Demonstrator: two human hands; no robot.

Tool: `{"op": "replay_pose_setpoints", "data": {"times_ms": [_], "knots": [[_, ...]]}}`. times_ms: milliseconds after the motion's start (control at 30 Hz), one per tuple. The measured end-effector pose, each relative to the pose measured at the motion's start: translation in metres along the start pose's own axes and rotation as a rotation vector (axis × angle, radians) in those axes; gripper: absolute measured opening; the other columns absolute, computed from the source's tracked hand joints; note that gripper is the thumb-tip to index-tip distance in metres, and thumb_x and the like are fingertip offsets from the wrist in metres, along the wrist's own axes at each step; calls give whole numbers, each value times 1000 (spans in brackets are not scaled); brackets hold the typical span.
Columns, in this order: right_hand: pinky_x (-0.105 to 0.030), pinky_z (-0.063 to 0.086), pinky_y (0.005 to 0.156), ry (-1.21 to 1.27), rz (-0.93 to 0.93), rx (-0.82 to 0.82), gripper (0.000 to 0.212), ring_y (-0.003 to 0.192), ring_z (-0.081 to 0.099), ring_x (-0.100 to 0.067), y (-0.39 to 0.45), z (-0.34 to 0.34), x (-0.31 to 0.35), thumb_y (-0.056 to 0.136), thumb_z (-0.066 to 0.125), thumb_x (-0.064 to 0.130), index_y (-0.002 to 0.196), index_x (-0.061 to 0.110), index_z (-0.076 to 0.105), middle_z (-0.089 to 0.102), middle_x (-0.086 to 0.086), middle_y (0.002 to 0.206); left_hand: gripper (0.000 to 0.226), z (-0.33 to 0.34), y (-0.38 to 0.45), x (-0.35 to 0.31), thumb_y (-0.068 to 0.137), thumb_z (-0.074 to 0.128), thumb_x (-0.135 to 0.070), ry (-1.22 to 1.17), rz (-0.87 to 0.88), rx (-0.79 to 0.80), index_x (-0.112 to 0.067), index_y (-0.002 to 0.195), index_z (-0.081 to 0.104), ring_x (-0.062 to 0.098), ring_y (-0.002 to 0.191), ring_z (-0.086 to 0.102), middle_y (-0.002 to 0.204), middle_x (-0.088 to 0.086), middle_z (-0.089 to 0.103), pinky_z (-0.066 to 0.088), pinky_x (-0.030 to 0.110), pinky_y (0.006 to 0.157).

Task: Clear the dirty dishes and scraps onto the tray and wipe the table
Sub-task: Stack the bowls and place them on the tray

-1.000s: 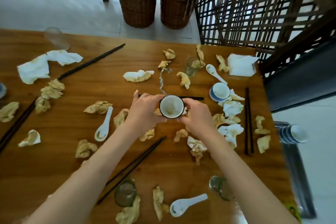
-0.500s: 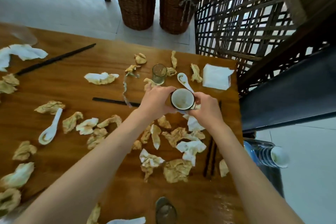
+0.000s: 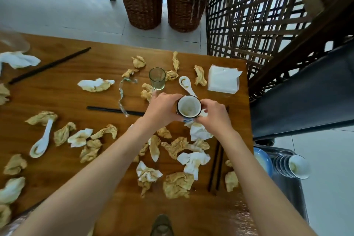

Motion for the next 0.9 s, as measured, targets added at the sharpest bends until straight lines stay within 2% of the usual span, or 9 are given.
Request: {"op": "replay_pose_setpoints", "data": {"times_ms": [467, 900], "knots": [[-26, 46, 68, 50, 13, -20, 49, 94, 61, -17, 3, 5, -8, 67, 83, 20, 111, 16, 62, 68, 0, 105, 72, 2, 3, 4, 69, 79, -40, -67, -19, -11, -26, 132, 49, 20, 119, 49, 120, -3, 62, 11, 47, 110], [-25, 48, 72, 93, -11, -42, 51, 95, 61, -17, 3, 8, -10, 69, 81, 20, 116, 16, 61, 67, 1, 108, 67, 3, 1, 6, 69, 80, -38, -132, -19, -32, -30, 128, 50, 16, 116, 52, 117, -8, 64, 10, 49, 111]]}}
Point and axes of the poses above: each hand's wrist, its own y-axis towards the middle knuckle, its own z-axis out of the palm, x = y × z, the point moved 10 cm from there along y, towards the middle knuckle
